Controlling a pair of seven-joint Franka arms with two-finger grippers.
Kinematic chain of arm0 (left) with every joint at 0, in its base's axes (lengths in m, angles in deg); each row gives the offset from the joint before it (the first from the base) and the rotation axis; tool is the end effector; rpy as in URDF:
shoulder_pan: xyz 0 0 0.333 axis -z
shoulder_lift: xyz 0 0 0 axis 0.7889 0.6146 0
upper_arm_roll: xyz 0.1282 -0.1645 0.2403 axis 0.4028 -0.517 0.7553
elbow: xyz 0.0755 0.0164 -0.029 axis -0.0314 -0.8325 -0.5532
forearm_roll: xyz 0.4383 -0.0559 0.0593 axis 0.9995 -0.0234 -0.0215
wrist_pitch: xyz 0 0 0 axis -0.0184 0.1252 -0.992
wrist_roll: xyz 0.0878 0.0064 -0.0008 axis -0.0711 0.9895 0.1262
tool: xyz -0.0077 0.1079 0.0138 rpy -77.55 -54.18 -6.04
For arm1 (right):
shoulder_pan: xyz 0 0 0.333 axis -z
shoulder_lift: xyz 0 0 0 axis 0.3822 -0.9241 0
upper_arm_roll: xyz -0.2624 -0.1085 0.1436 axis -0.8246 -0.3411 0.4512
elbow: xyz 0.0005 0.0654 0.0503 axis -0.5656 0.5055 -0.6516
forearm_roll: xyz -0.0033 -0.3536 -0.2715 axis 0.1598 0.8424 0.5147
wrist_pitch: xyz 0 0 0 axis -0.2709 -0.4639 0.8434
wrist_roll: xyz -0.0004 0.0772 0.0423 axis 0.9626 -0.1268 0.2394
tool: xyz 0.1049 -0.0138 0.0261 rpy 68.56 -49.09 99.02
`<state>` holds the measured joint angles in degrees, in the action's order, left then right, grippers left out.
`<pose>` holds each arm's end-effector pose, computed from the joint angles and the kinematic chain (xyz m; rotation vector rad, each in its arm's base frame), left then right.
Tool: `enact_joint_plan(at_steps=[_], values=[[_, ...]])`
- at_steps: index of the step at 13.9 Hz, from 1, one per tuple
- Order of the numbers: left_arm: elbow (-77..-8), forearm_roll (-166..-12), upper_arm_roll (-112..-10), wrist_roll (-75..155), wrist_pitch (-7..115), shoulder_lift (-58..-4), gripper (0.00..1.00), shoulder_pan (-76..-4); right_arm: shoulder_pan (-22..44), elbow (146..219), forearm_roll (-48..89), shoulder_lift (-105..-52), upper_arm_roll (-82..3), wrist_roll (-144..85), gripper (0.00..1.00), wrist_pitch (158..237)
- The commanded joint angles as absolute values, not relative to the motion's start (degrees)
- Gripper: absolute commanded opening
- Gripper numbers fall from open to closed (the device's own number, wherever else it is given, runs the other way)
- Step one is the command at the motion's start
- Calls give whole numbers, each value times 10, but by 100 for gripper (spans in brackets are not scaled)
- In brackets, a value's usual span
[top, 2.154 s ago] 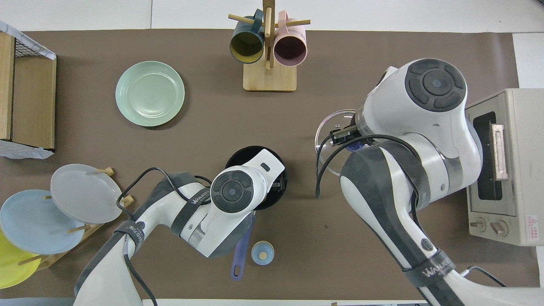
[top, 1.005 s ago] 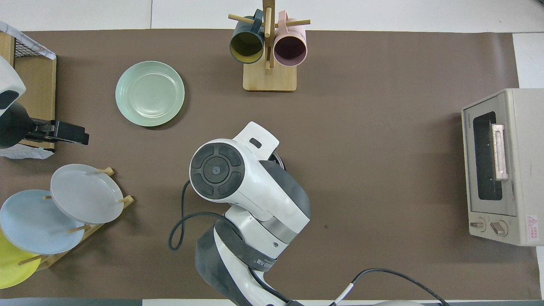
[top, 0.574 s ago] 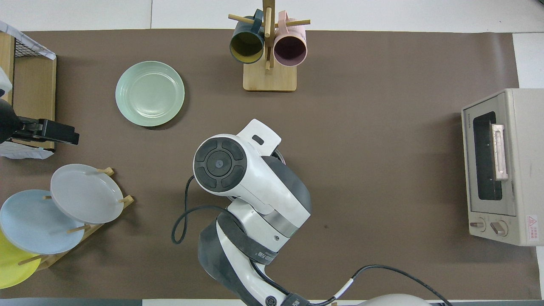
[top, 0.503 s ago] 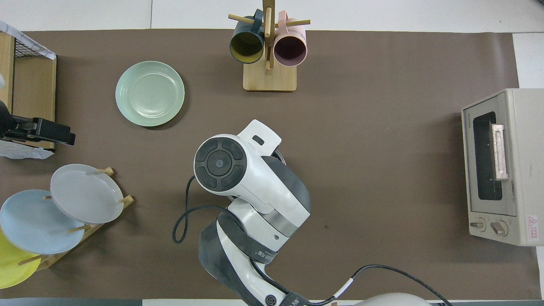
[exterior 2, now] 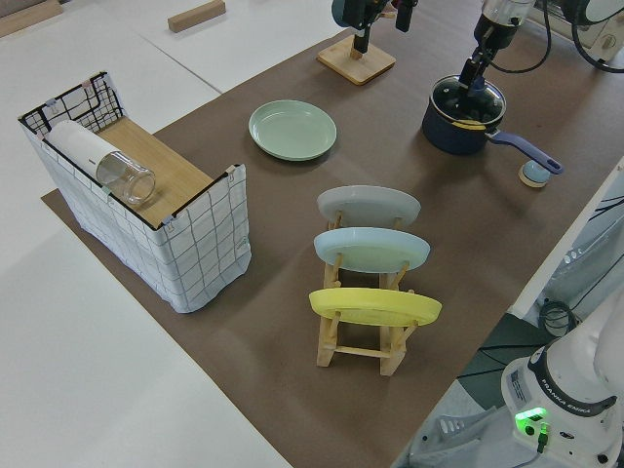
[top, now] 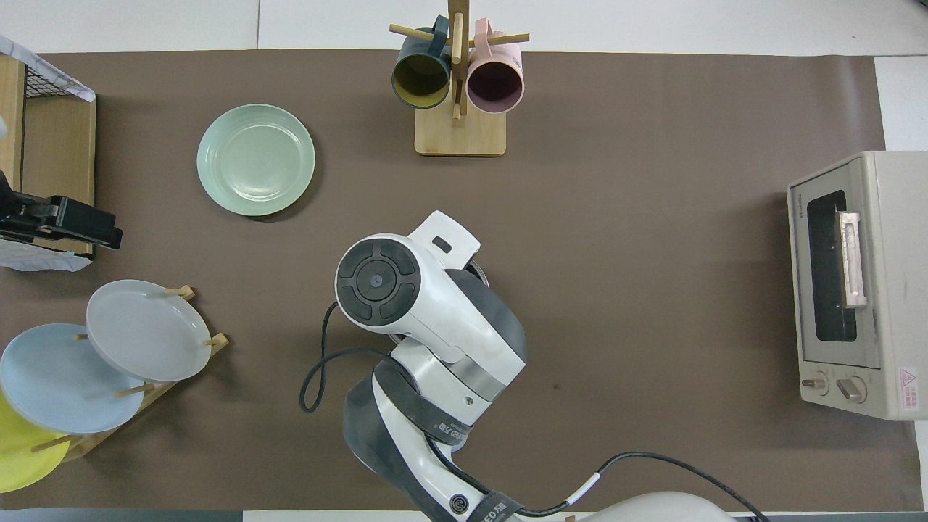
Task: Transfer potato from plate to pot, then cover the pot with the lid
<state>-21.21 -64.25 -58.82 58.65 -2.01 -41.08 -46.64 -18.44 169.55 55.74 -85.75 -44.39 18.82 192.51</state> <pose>0.5898 -0.0707 0.6357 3.1173 -0.2739 -0.1418 0.5299 0.4890 0.3912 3.0862 0.1308 0.0520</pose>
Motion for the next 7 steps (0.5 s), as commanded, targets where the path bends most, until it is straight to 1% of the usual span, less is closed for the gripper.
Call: enact_joint_plan(at_steps=[1, 2, 4, 6, 7], values=[[-295, -626, -586, 577, 12, -466, 100, -451, -181, 1719, 558, -846, -440, 201, 0, 1944], [-310, -626, -580, 577, 26, -474, 100, -444, -181, 1721, 558, -846, -440, 202, 0, 1948], [-301, -627, -562, 576, 30, -470, 100, -430, -182, 1722, 558, -845, -440, 202, 0, 1950], [-247, -627, -560, 576, 25, -442, 100, -431, -182, 1723, 558, -845, -440, 203, 0, 1951], [-231, -628, -558, 576, 9, -428, 100, -433, -181, 1723, 558, -845, -440, 205, 0, 1952]])
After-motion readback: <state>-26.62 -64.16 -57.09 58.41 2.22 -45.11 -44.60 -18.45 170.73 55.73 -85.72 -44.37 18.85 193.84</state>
